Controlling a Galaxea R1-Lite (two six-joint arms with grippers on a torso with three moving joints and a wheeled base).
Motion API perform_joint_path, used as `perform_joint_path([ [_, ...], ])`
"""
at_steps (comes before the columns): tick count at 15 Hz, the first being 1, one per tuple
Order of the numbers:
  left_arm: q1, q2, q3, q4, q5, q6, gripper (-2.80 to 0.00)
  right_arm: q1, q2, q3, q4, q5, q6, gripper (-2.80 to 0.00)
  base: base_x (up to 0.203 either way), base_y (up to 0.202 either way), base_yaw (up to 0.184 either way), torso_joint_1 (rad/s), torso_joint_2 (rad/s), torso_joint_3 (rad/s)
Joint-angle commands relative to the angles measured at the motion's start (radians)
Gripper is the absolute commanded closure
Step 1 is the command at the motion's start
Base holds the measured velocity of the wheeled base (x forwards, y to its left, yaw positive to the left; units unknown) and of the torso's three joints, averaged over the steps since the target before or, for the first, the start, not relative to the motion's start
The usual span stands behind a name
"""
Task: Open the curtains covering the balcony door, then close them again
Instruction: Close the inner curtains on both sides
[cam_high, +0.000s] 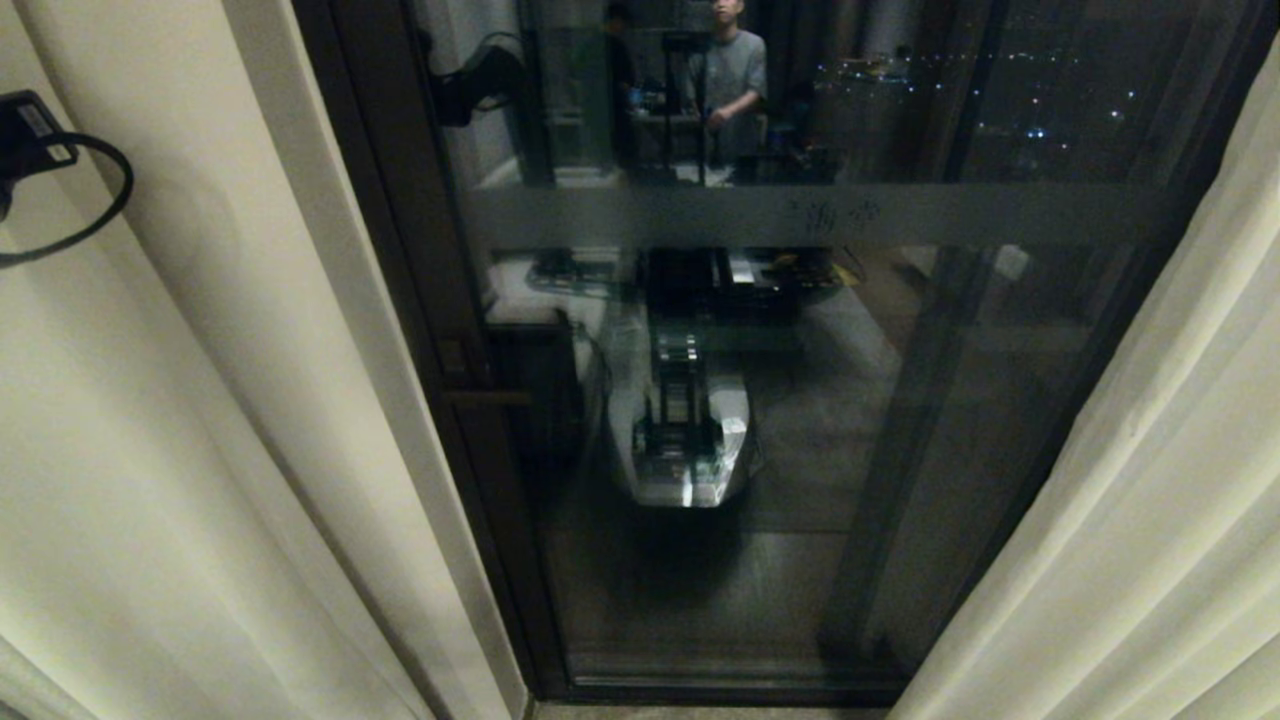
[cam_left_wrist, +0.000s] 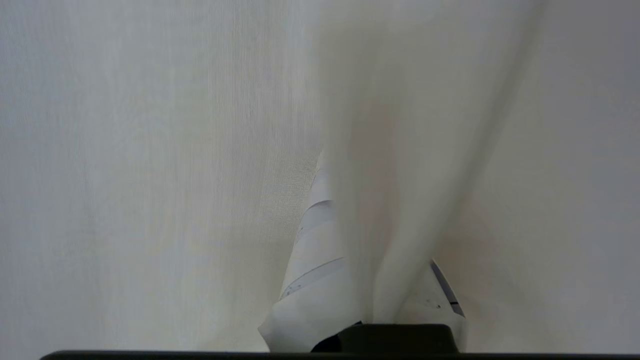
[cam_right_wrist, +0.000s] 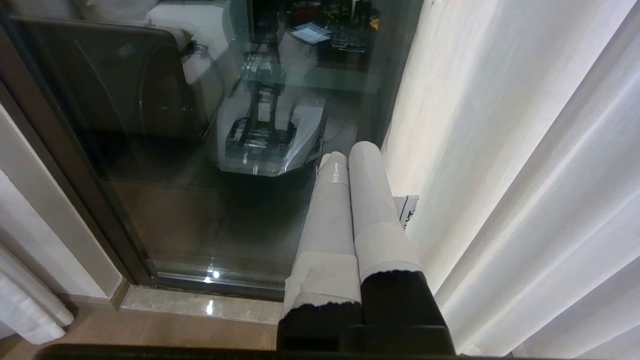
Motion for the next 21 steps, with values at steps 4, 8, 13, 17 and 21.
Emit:
perform_joint_path([
  [4, -0.011, -0.039, 0.005, -0.004, -0.004, -0.001, 0.0, 0.0, 0.001, 0.0, 0.0, 0.001, 0.0, 0.0, 0.0, 0.0, 0.0, 0.0, 0.0, 0.0],
  [8, -0.026, -0.087, 0.03, -0.001, -0.06, -0.002, 0.0, 0.0, 0.001, 0.0, -0.001, 0.001, -0.001, 0.0, 0.0, 0.0, 0.0, 0.0, 0.0, 0.0],
  [13, -0.112, -0.142, 0.089, -0.003, -0.082, -0.008, 0.0, 0.0, 0.001, 0.0, -0.001, 0.001, -0.001, 0.0, 0.0, 0.0, 0.0, 0.0, 0.0, 0.0],
  [17, -0.218, -0.159, 0.092, -0.004, -0.083, -0.01, 0.0, 0.0, 0.001, 0.0, -0.001, 0.001, -0.001, 0.0, 0.0, 0.0, 0.0, 0.0, 0.0, 0.0],
  [21, -0.296, -0.181, 0.108, -0.002, -0.09, -0.01, 0.0, 0.0, 0.001, 0.0, 0.0, 0.001, 0.0, 0.0, 0.0, 0.0, 0.0, 0.0, 0.0, 0.0],
])
